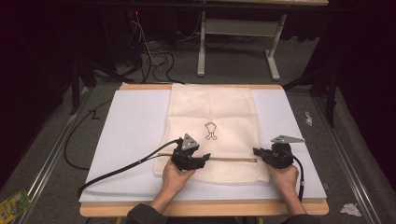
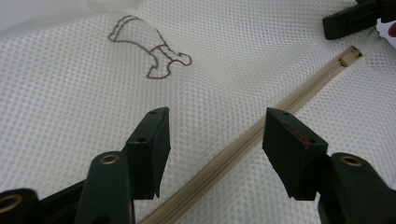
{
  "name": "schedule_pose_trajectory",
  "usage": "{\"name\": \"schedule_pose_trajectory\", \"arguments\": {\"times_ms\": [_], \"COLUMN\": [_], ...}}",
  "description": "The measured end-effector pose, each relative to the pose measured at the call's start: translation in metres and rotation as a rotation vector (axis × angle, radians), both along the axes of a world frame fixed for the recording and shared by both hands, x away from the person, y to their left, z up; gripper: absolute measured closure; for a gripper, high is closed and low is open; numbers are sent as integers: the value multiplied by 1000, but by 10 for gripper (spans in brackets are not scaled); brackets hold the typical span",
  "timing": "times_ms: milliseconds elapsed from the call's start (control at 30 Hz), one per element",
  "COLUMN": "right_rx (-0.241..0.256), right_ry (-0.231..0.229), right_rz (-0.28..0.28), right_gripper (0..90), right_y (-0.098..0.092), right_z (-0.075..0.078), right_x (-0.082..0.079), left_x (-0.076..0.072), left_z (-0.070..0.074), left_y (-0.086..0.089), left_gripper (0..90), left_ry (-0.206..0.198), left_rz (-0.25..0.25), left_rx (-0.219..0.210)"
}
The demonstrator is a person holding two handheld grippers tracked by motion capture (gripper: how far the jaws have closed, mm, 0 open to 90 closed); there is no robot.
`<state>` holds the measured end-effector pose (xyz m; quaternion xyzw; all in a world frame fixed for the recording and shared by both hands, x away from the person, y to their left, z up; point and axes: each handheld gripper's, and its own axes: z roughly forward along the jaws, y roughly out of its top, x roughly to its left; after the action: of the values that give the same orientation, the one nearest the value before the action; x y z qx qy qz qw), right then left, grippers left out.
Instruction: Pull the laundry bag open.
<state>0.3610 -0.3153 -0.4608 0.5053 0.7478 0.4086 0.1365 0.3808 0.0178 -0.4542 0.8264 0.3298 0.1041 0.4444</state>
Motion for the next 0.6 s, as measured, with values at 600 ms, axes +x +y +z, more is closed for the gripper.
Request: {"name": "schedule_pose_trajectory", "arguments": {"times_ms": [600], "right_rx": [22], "right_ry": [-22], "right_rz": [19], "right_gripper": [875], "right_y": [3], "right_z": [14], "right_x": [-1], "left_x": [-4], "left_z": [5], "left_y": [-39], "left_gripper": [480], "left_ry": [48], "left_rz": [-98], "left_rx": [-21]}}
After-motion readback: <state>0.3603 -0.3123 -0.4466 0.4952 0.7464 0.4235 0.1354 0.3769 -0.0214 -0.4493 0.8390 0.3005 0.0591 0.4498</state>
